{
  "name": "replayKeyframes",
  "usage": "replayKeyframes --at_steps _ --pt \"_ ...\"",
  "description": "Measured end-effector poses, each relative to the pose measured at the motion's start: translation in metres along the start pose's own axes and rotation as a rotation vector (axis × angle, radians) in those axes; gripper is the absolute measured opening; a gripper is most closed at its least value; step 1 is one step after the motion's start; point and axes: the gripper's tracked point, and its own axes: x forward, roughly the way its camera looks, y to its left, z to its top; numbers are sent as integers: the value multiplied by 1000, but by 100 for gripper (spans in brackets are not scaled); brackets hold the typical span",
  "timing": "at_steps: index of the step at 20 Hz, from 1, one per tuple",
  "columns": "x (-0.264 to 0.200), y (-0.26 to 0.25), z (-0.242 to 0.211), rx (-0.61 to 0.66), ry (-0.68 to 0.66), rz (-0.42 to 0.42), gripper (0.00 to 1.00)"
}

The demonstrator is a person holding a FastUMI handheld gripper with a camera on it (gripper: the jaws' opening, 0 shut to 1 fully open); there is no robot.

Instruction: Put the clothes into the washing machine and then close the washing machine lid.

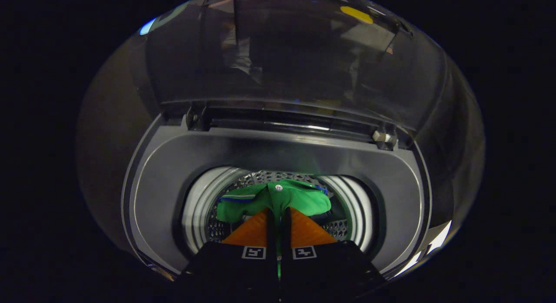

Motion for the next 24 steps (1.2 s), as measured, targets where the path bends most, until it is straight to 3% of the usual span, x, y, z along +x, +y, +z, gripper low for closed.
replayKeyframes --at_steps 7,13,20,24 --pt "12 -4 -20 9 82 -23 16" --pt "7 -10 -9 50 39 -37 99" --pt "-26 -7 13 79 -40 -18 99" --pt "-71 -14 52 71 -142 -28 99"
